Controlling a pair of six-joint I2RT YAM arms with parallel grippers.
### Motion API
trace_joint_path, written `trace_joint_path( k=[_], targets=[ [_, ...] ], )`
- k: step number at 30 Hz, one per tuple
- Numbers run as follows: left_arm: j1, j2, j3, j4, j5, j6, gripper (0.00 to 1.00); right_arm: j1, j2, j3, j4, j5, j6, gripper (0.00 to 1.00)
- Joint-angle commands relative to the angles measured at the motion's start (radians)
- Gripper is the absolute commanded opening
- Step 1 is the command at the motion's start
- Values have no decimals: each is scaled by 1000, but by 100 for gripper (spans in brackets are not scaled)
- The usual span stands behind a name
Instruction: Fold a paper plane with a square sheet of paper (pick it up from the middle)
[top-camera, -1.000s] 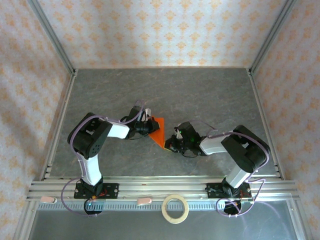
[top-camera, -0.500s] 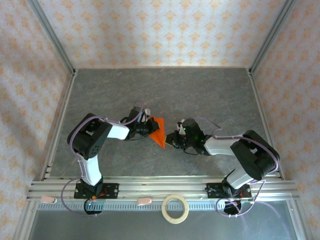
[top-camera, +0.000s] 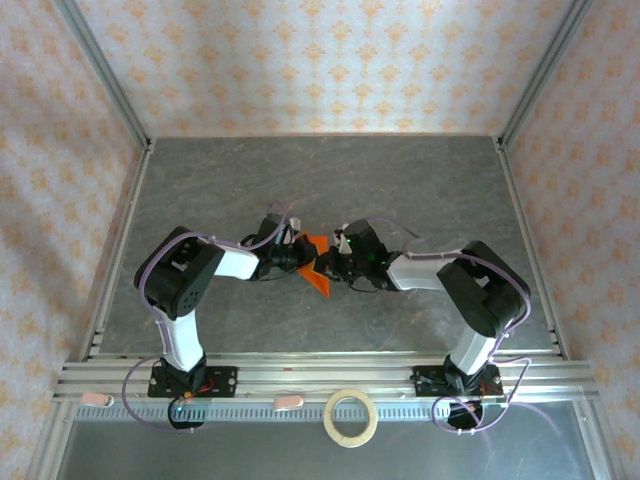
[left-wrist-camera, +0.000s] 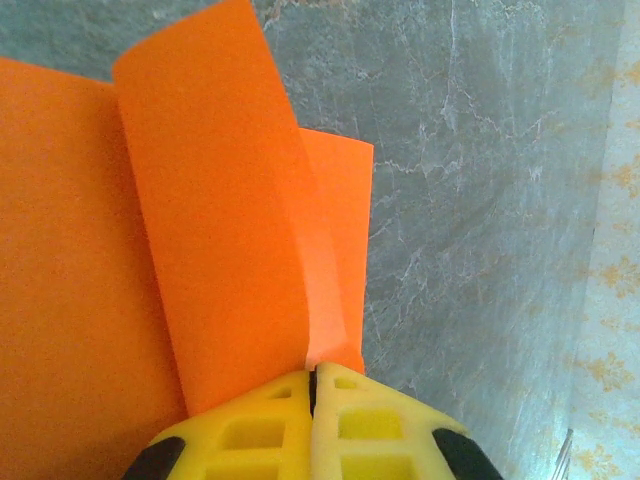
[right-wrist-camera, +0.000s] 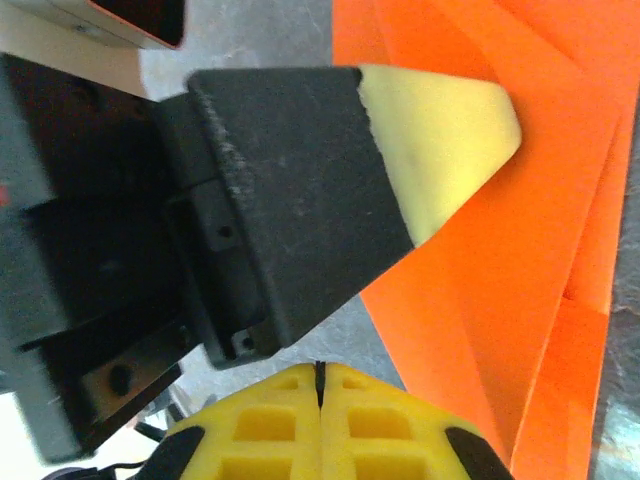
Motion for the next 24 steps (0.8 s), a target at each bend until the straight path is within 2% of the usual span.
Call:
trace_joint_path(
  k=[1, 9, 24],
  targets=[
    [-7, 17, -28, -90, -47, 8, 0, 14, 35, 26, -84, 26, -43, 0],
    [-6, 23, -20, -97, -44, 16, 0, 13, 62, 18, -172, 90, -83, 0],
    [-7, 32, -19, -105, -52, 18, 0, 12, -4, -177, -54, 84, -35, 0]
  ],
)
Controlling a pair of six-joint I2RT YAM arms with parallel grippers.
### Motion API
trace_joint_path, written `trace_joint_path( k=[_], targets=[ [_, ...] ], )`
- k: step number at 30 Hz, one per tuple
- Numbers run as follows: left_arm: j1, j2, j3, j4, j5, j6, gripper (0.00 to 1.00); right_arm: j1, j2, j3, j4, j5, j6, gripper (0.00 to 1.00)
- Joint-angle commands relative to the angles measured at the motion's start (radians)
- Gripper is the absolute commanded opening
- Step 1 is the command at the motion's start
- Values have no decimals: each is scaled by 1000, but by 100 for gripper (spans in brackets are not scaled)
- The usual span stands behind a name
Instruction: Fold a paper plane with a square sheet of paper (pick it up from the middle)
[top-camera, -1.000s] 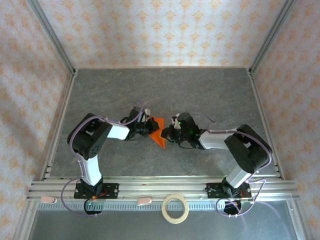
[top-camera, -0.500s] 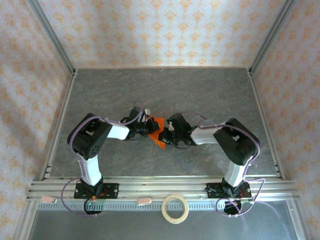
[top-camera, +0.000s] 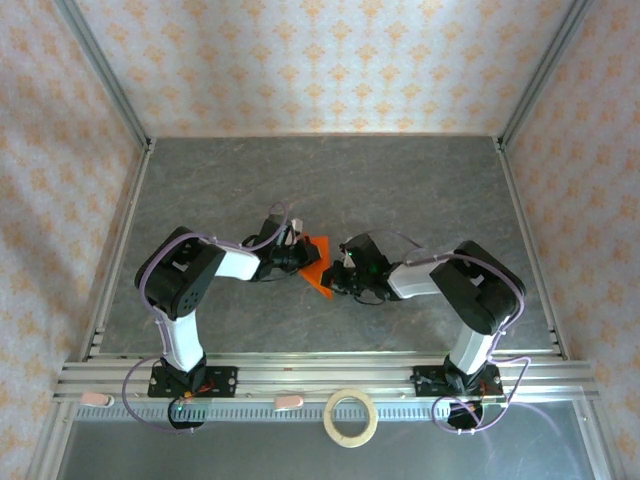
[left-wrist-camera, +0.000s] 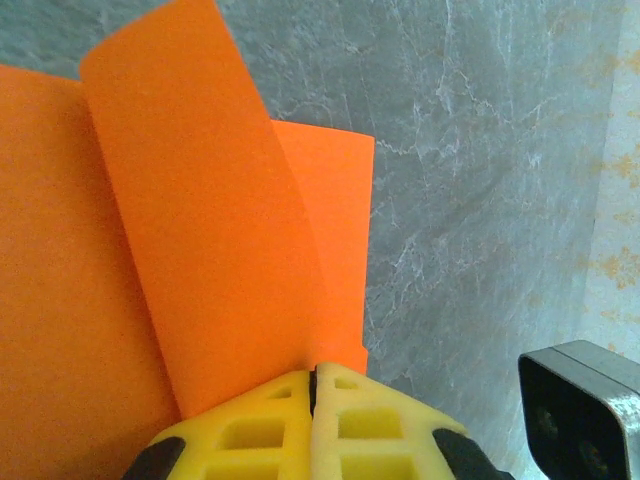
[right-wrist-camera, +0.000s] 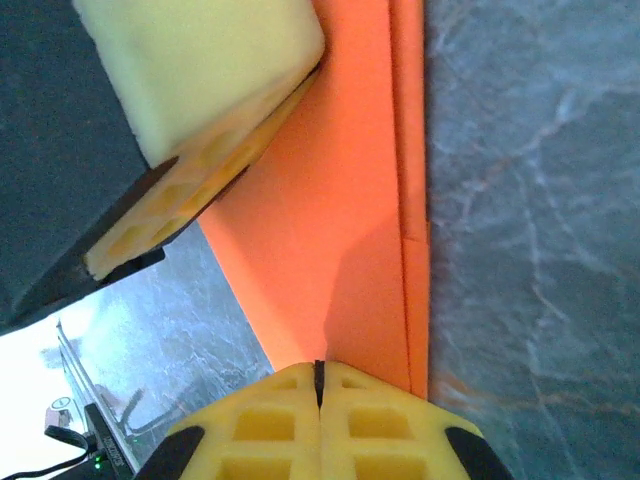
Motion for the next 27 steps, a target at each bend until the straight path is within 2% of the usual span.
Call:
trace_joint_path(
  k=[1, 12, 20, 27],
  targets=[
    [5, 32, -20, -102, -56, 18, 0, 1, -20, -62, -95, 26, 0, 0],
    [6, 36, -24, -98, -62, 13, 0, 1, -105, -118, -171, 49, -37, 0],
    [3, 29, -20, -100, -53, 19, 0, -2, -211, -29, -195, 35, -21, 0],
    [3, 29, -19, -99, -52, 18, 0, 36, -123, 83, -174, -27, -18, 0]
  ],
)
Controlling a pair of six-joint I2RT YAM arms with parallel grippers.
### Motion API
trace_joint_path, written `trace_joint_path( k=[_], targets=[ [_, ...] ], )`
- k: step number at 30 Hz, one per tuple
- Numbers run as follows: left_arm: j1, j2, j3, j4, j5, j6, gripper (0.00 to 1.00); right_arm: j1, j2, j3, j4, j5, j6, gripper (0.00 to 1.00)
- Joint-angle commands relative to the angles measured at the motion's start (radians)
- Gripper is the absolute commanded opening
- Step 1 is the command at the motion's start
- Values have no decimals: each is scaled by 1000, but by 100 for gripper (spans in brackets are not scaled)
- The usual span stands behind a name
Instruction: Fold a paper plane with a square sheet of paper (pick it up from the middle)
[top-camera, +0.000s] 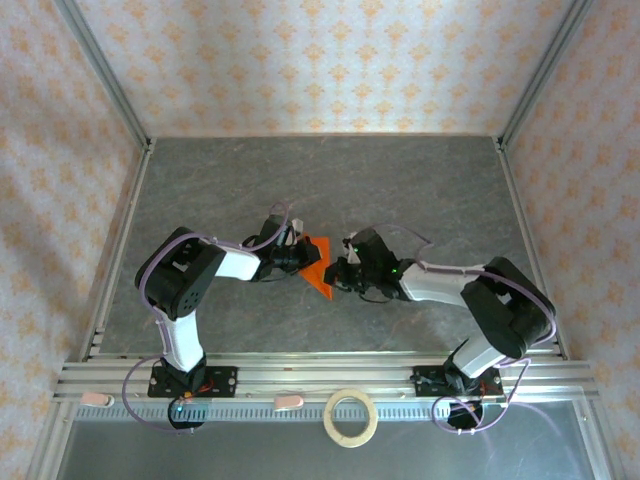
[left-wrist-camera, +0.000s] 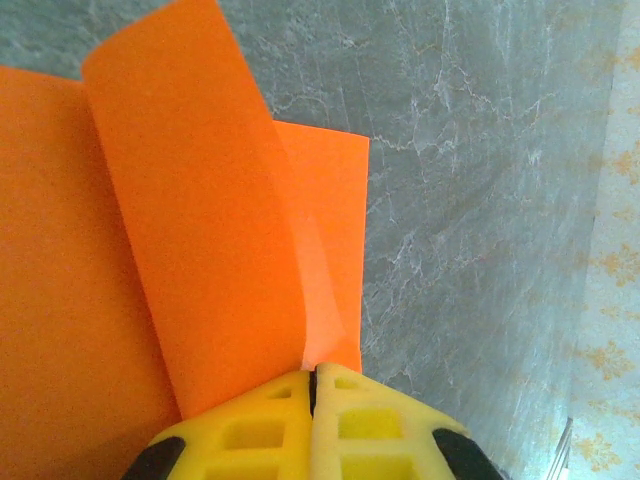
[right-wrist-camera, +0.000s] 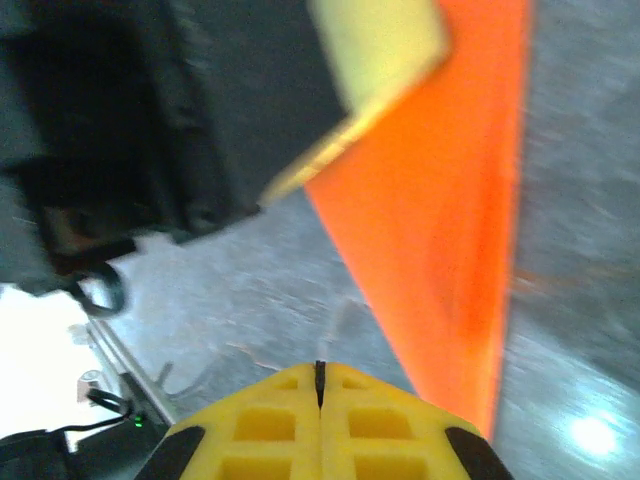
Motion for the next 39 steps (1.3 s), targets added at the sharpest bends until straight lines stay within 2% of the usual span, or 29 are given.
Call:
trace_joint_path(
  k=[1, 7, 15, 24, 31, 39],
  targets=[
    [5, 30, -20, -100, -53, 18, 0, 26, 72, 50, -1, -17, 4, 0],
    [4, 30, -18, -102, -51, 23, 0, 24, 148, 19, 8, 8, 14, 0],
    [6, 36, -13, -116, -54, 32, 0, 22, 71, -167, 98, 0, 69, 0],
    [6, 33, -21, -105, -55, 21, 0, 22, -10, -243, 104, 5, 87, 0],
    [4, 18, -28, -102, -56, 18, 0, 15, -127, -162, 50, 31, 92, 0],
    [1, 12, -28, -103, -55, 15, 0, 4, 78, 3, 78, 32, 80, 0]
  ],
)
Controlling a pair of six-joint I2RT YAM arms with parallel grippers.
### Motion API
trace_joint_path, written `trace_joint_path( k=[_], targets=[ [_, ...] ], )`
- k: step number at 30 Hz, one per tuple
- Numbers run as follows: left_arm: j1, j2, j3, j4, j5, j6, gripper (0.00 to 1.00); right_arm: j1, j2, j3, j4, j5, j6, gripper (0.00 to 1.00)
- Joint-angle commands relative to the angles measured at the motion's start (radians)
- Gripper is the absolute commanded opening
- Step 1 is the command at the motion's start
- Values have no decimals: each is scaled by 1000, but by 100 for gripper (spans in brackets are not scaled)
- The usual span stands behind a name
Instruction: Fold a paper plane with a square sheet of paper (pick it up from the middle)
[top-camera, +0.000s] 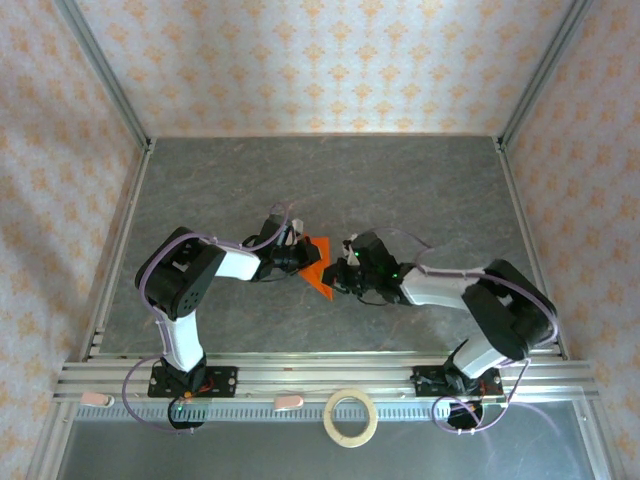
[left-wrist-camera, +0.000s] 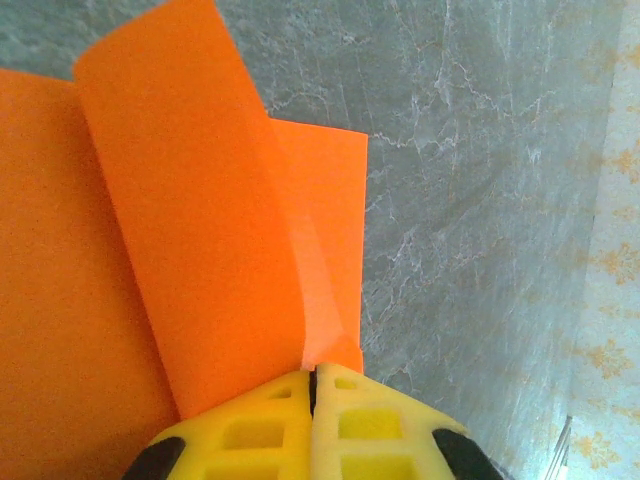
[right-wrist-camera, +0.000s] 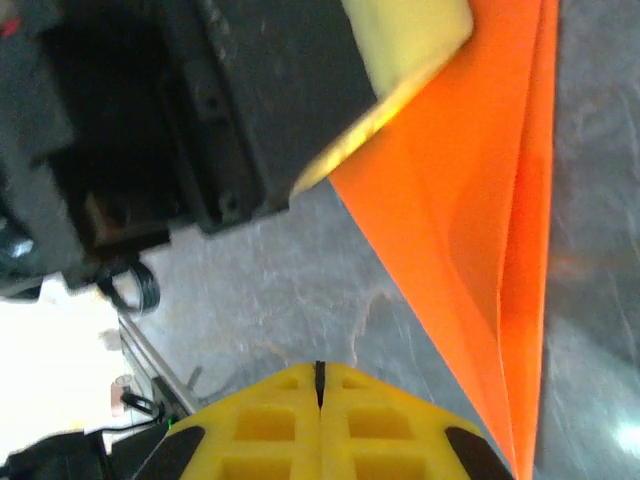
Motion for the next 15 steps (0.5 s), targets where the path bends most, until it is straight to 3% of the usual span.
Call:
trace_joint_path(
  k=[1, 8, 12, 15],
  targets=[
    [2, 13, -28, -98, -57, 14, 0, -5, 99, 70, -3, 16, -8, 0],
    [0, 18, -22, -97, -55, 15, 0, -25, 239, 193, -105, 58, -73, 0],
    [0, 15, -22, -92, -49, 15, 0, -47, 267, 113, -121, 88, -97, 0],
    [0, 7, -20, -93, -44, 17, 0, -51, 262, -15, -3, 3, -63, 0]
  ],
)
